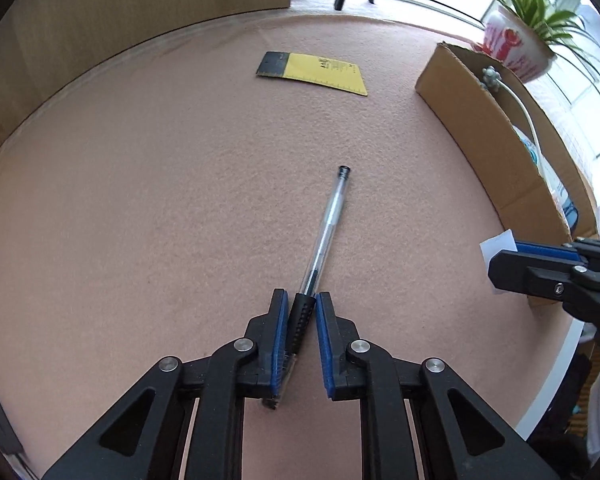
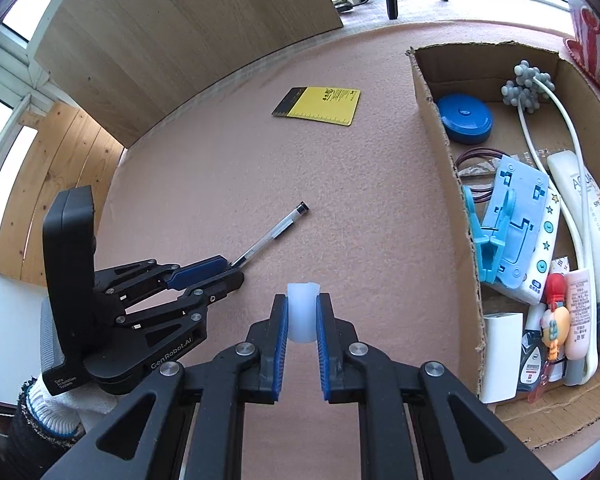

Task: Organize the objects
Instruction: 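Grasp the black-and-clear pen with the left gripper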

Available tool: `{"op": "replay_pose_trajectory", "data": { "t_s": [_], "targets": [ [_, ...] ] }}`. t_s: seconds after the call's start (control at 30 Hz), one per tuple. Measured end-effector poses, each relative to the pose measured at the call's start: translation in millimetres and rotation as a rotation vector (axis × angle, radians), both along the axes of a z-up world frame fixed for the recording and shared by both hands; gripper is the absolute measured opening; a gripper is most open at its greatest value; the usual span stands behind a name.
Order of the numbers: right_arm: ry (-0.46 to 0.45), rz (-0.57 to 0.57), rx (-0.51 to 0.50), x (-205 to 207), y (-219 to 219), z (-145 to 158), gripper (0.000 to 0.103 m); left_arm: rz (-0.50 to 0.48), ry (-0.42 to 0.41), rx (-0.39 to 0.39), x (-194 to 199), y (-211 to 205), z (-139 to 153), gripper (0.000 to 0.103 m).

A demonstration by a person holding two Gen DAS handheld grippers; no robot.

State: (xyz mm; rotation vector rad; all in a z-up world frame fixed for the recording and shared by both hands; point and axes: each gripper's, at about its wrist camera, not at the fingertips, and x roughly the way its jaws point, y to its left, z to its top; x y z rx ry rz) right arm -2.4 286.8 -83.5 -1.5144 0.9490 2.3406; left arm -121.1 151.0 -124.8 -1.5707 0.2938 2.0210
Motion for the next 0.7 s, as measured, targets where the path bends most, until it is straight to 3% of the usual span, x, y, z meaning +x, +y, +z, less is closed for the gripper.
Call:
{"op": "replay_pose_trajectory", "data": {
  "t_s": [0.1,0.23,0.33,0.4,0.47,0.7],
  "targets": [
    [-0.006,0.011,0.003,-6,-3,-5,0.012,0.103,-0.055,0.052,15,-14,0,0.012],
    [-0.022,0.032,0.014,-10,-7,-14,0.013,0.115,-0.005,0.021,37,-12,2,0.014],
    [-0.039,0.042,0.017,-10,-10,-21,0.013,0.142,-0.003,0.033,34,-7,2,0.023],
    [-0.044,0.042,0.011,-9,-10,-24,0.013,0.153,0.013,0.033,32,-4,1,0.023],
    [-0.043,0.049,0.020,-9,-13,-24,0.013,0.170,0.010,0.045,28,-2,0,0.010],
    [-0.004,0.049,0.059,1,-15,-6,0.012,0.194,-0.006,0.120,33,-5,12,0.010]
  ]
}}
